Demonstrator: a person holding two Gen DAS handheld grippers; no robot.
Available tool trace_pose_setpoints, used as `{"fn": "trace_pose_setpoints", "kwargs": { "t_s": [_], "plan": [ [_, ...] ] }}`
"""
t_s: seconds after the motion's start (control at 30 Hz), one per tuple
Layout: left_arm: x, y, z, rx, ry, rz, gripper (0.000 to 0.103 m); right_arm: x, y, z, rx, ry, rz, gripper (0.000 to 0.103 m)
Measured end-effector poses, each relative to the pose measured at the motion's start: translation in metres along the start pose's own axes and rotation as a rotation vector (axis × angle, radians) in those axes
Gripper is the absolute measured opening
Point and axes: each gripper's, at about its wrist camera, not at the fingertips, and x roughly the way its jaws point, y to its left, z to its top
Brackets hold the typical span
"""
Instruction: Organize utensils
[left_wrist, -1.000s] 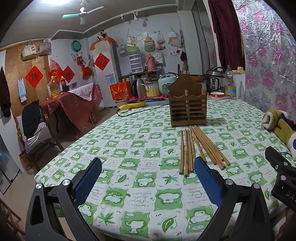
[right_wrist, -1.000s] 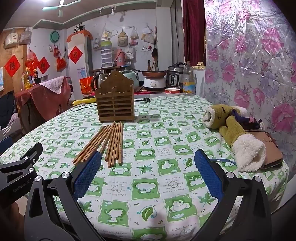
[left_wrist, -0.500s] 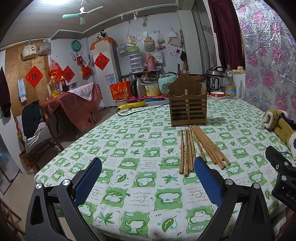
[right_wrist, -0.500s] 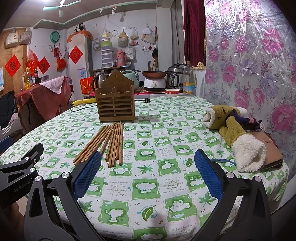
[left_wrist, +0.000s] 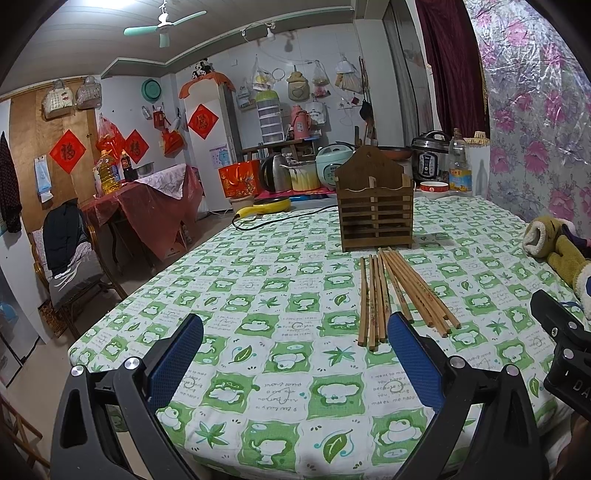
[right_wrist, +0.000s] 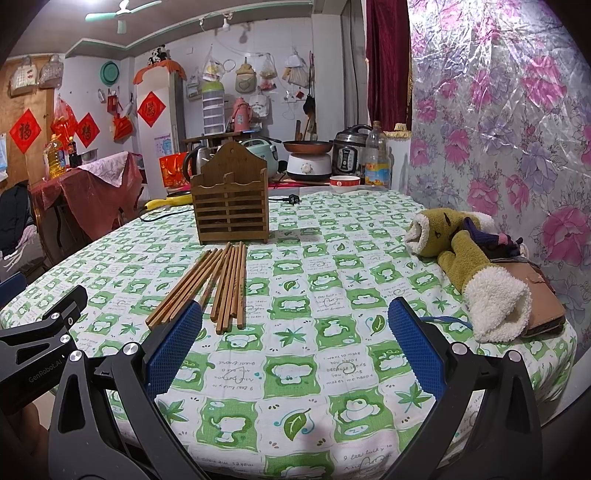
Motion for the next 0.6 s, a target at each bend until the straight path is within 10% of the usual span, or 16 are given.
{"fn": "trace_pose_setpoints", "kwargs": {
  "t_s": [0.6],
  "plan": [
    [0.0,-0.0007,-0.0011,0.004,-0.003,0.002,0.097,0.0006,0.0007,-0.0011,-0.001,0.0,0.0,0.097]
  ]
}}
